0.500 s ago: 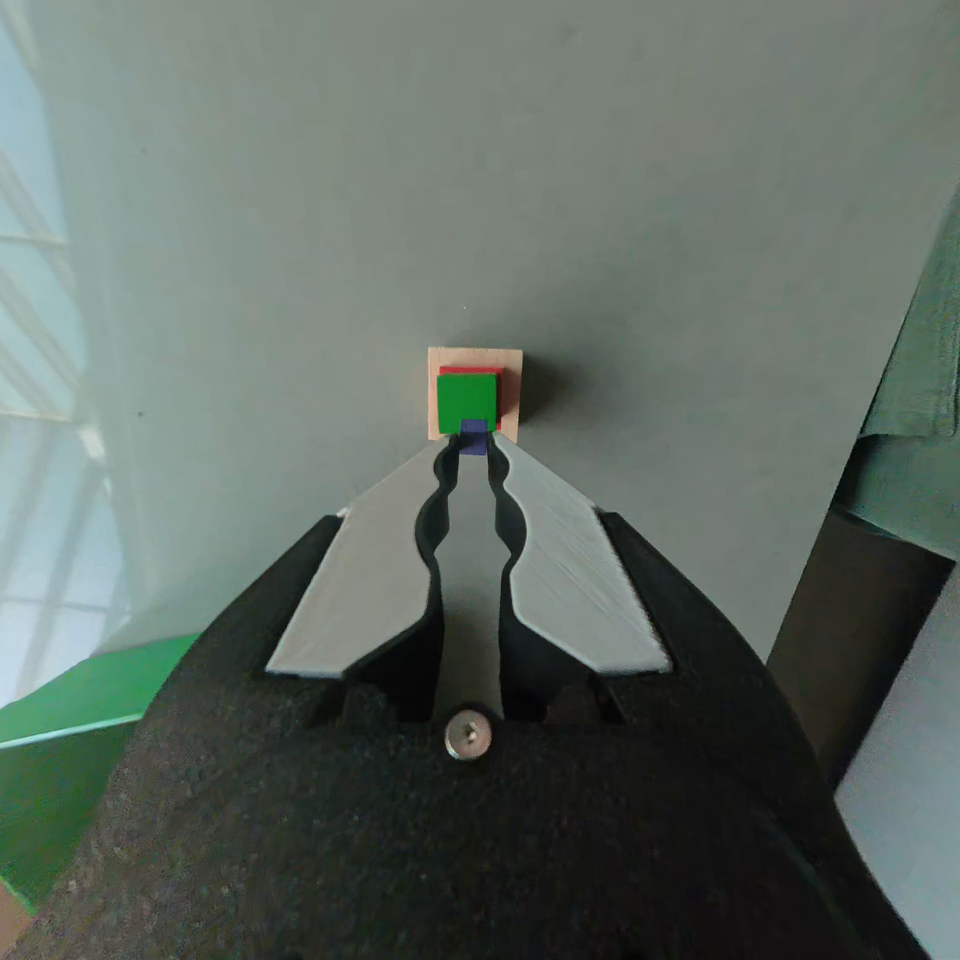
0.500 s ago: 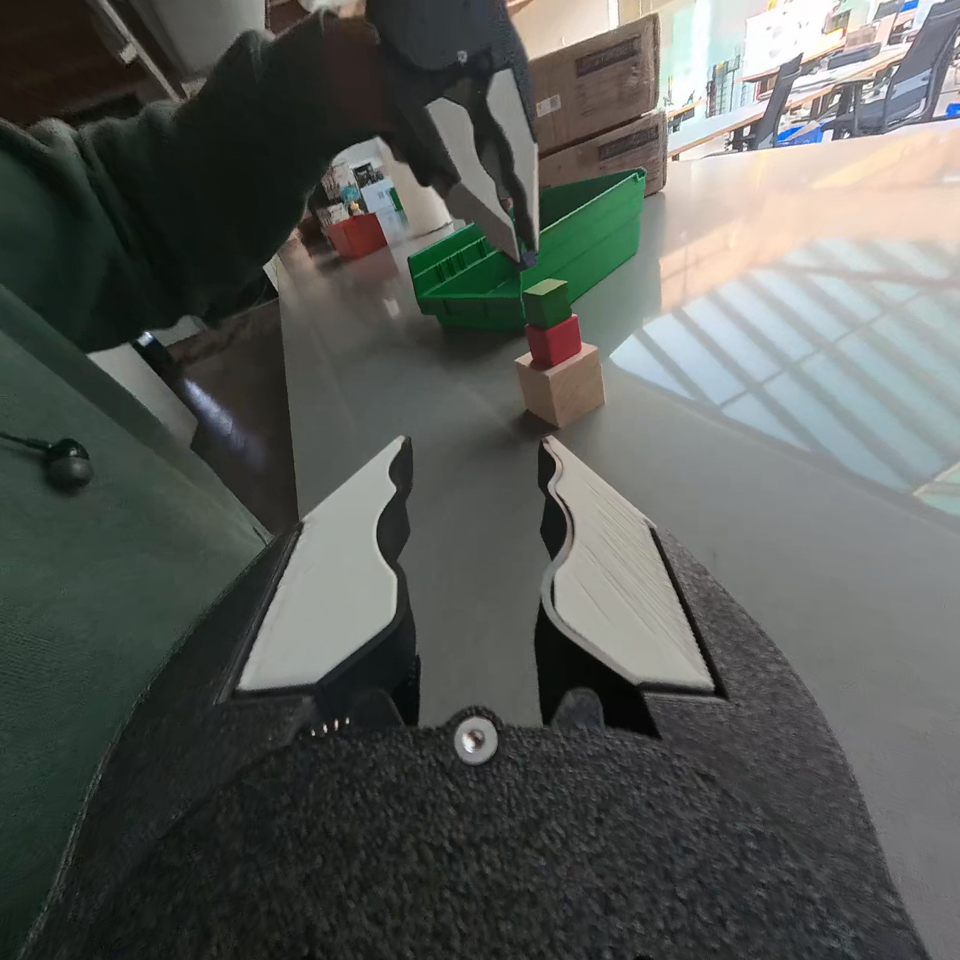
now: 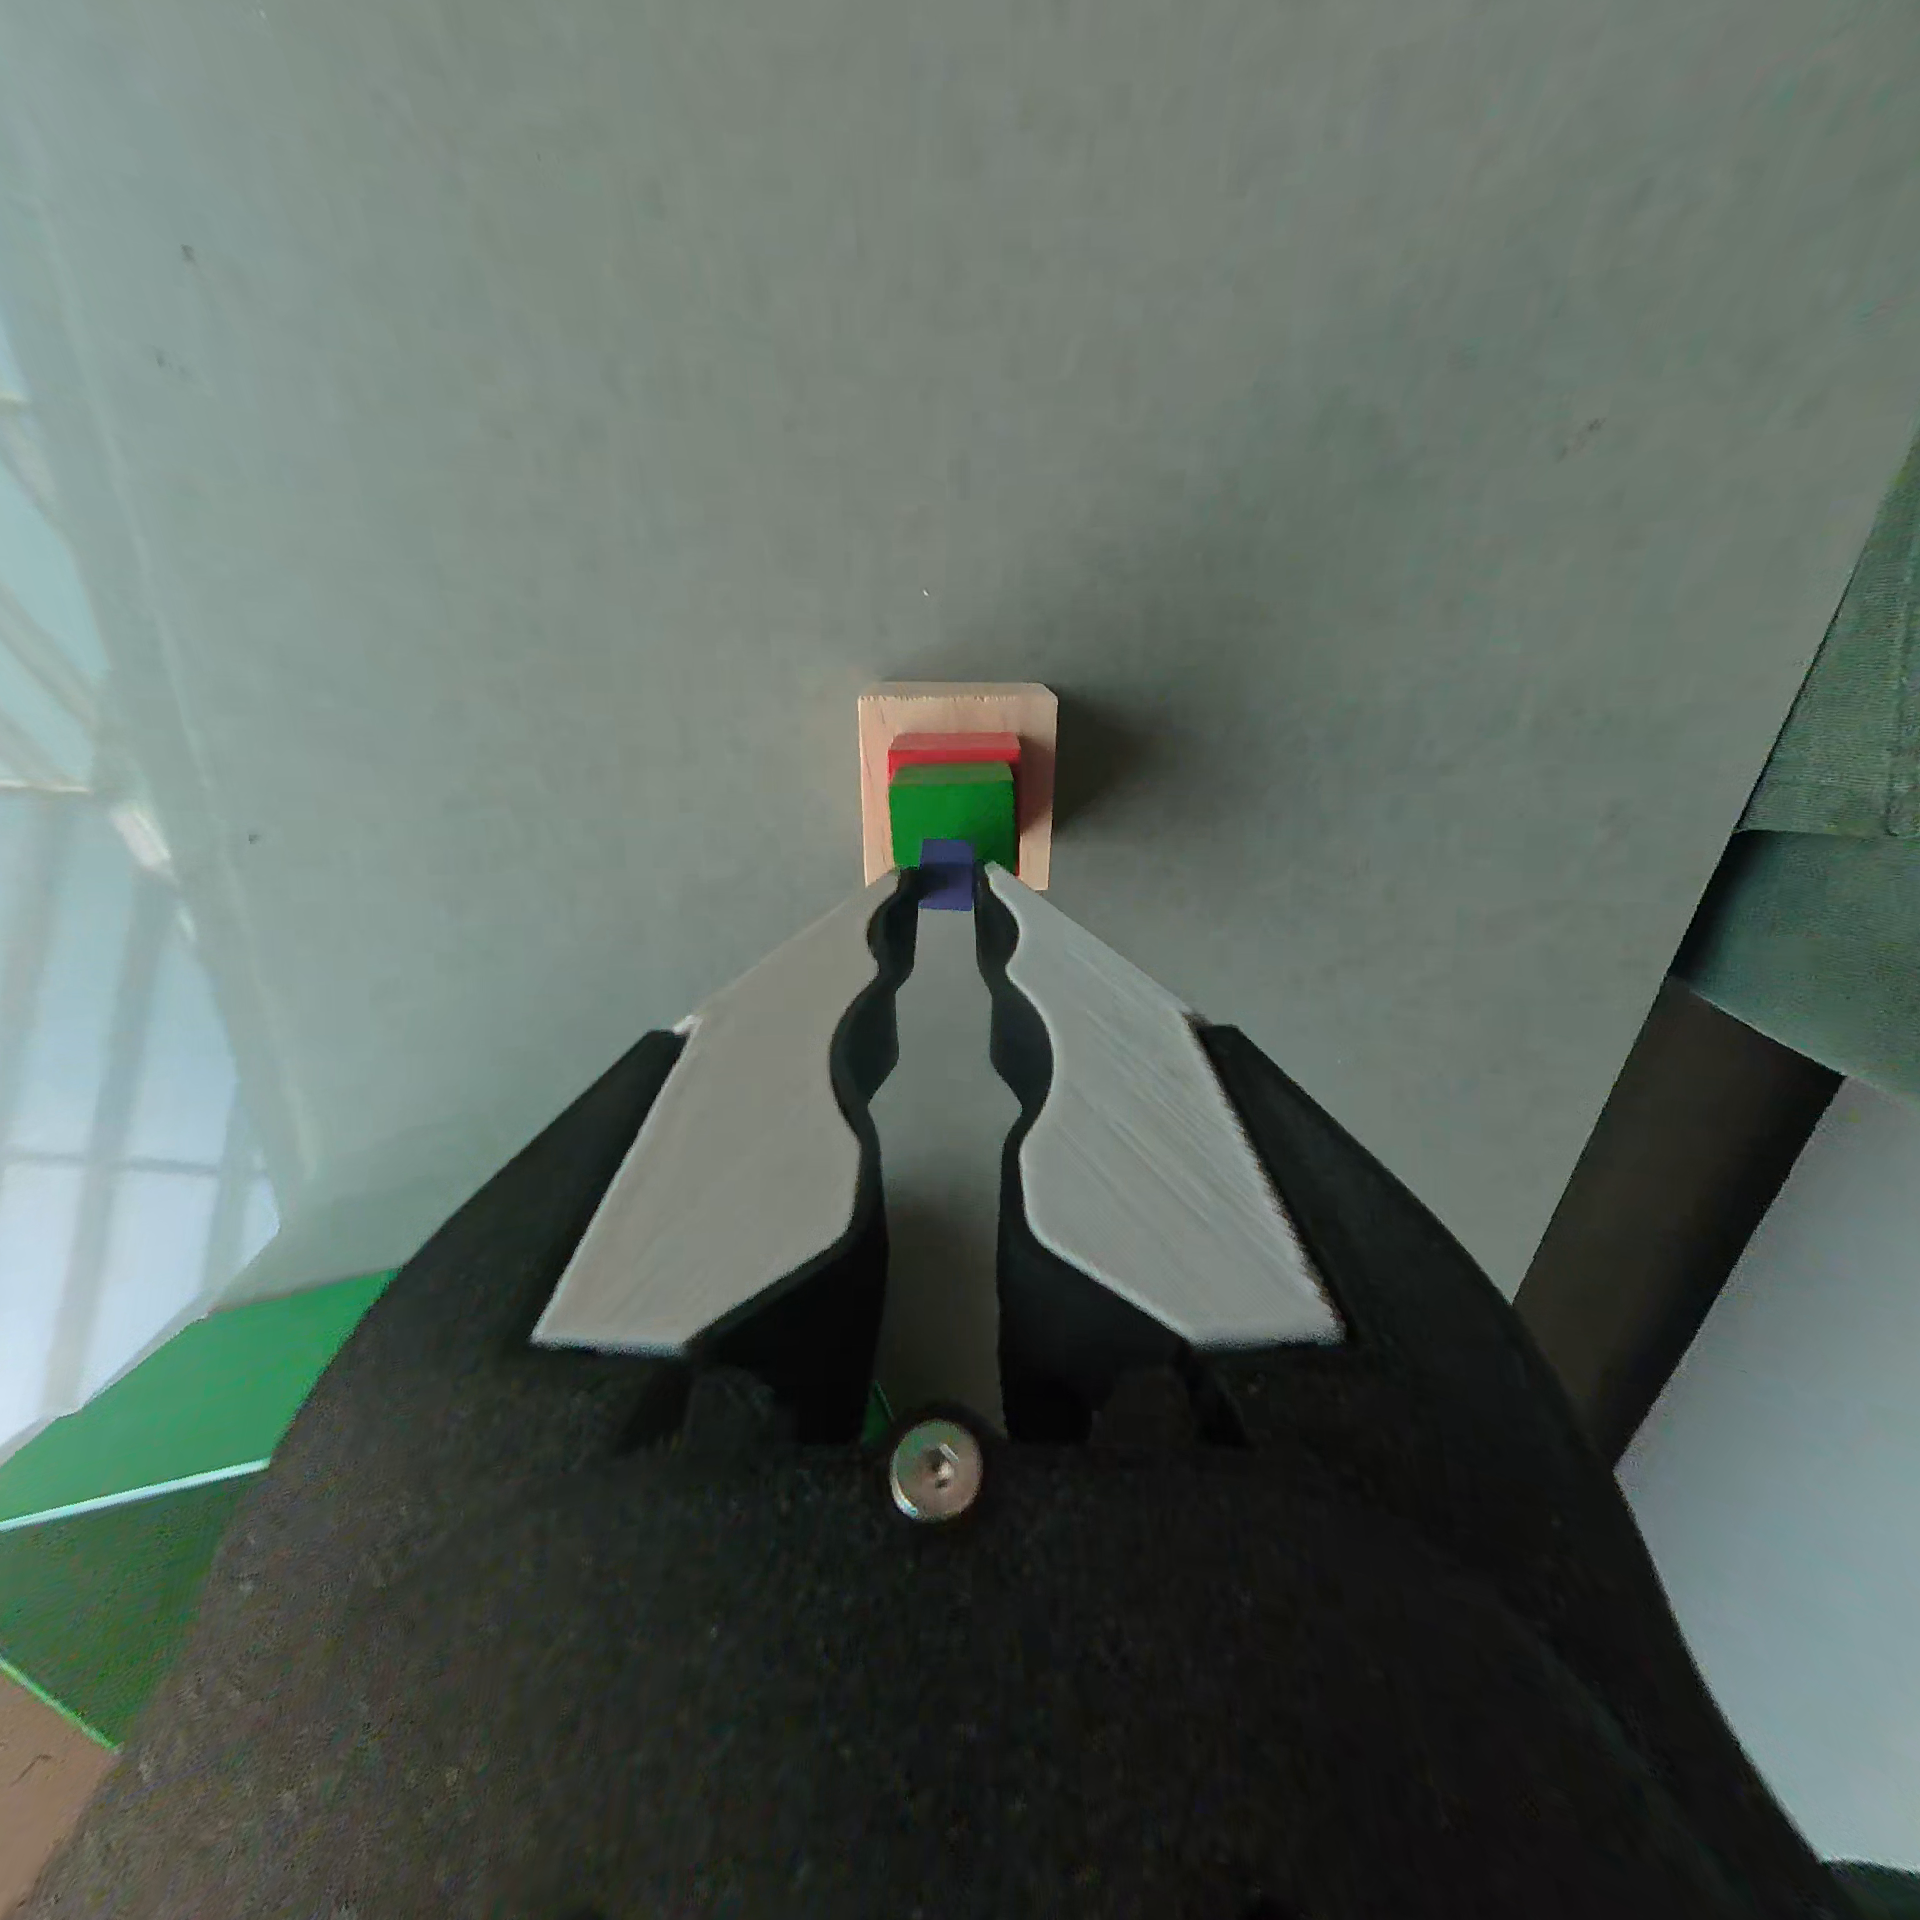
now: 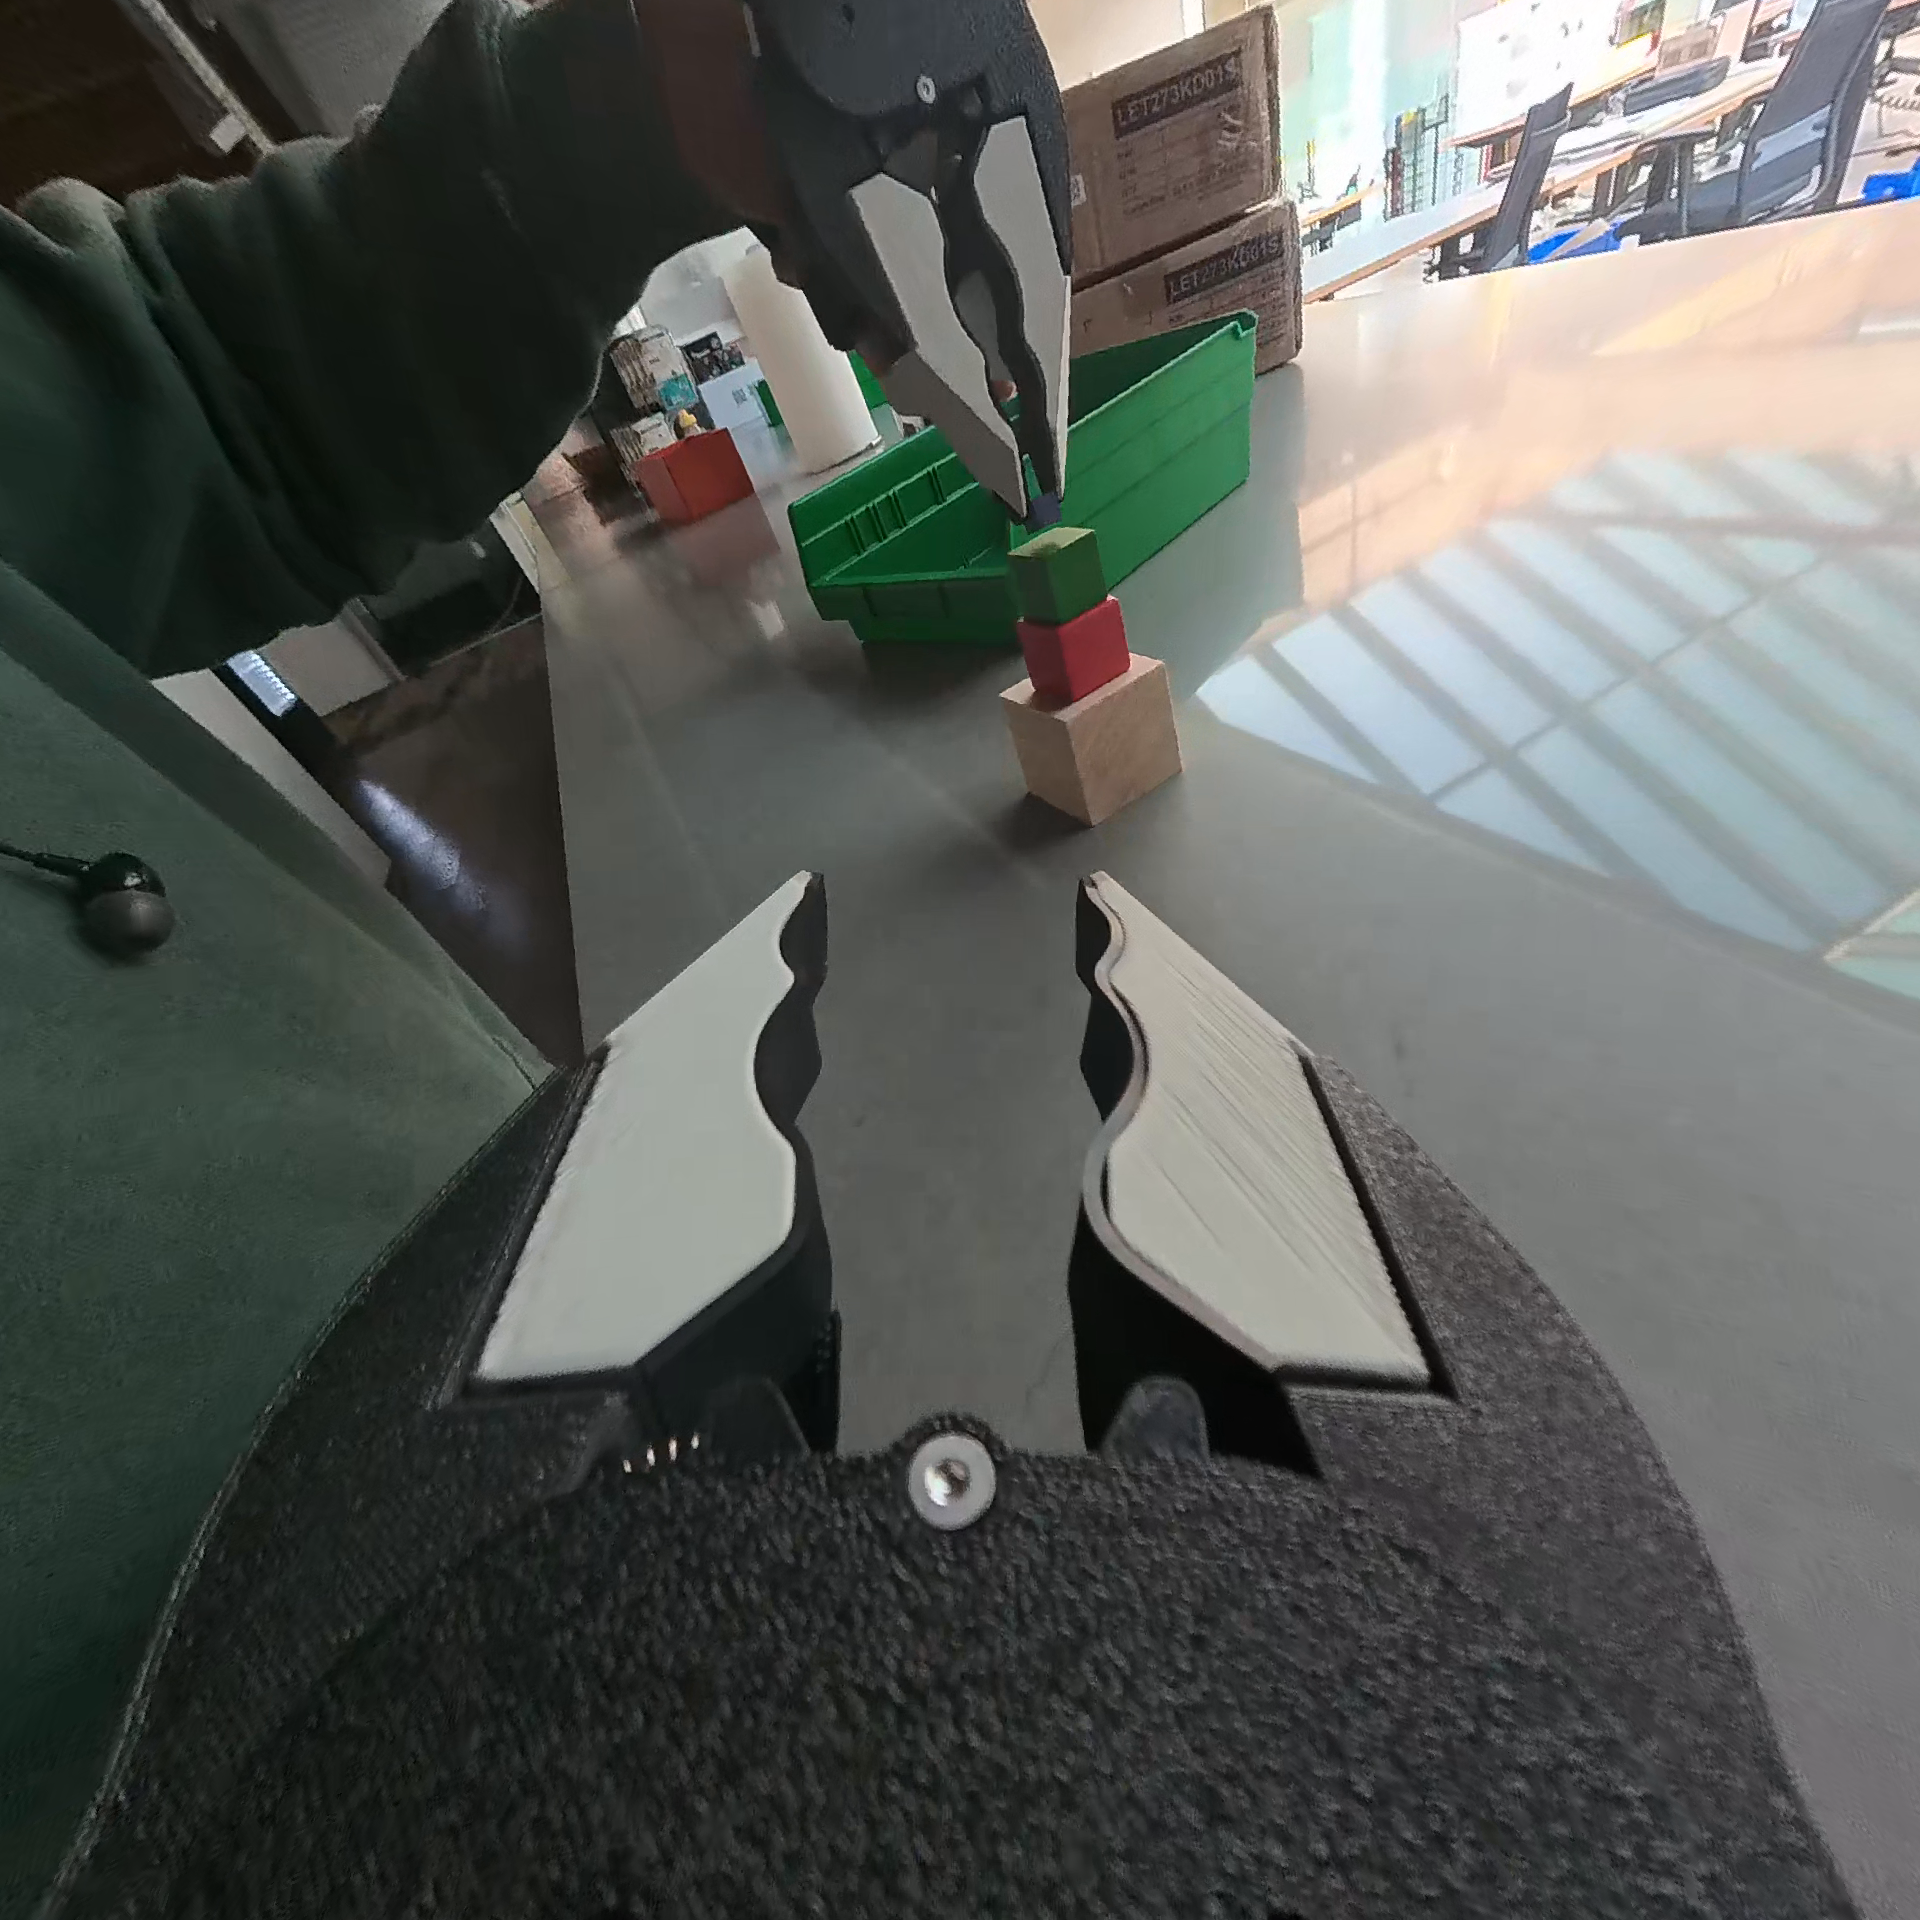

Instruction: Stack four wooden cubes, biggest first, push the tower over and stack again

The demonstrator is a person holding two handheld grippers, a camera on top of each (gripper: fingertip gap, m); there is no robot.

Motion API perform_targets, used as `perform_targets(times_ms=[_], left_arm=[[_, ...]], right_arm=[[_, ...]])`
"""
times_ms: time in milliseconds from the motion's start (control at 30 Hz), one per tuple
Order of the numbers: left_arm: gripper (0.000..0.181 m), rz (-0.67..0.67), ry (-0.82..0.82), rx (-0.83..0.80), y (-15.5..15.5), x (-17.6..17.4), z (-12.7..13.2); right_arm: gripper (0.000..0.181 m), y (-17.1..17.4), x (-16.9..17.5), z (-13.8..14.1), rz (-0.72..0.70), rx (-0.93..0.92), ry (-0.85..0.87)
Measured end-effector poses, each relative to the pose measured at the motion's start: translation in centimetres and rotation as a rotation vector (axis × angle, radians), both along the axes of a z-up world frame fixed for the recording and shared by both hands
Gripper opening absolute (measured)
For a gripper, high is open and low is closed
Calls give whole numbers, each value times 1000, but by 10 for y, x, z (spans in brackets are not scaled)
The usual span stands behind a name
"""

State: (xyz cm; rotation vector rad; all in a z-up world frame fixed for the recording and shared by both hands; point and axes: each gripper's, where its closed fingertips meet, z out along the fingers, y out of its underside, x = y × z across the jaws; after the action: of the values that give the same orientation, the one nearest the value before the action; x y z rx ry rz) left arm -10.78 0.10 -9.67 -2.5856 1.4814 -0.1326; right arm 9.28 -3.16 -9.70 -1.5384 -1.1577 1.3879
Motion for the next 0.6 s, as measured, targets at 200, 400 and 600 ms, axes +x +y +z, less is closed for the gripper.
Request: perform_targets(times_ms=[200,400,600], left_arm=[[9,1,31,-33,-1,-2,0],[9,-3,57,-49,0,-2,1],[9,-5,78,-67,0,-2,0]], right_arm=[[48,0,-1,-2,6,-6,-1],[47,2,0,-4,2,-11,7],[47,2,0,-5,4,-15,17]])
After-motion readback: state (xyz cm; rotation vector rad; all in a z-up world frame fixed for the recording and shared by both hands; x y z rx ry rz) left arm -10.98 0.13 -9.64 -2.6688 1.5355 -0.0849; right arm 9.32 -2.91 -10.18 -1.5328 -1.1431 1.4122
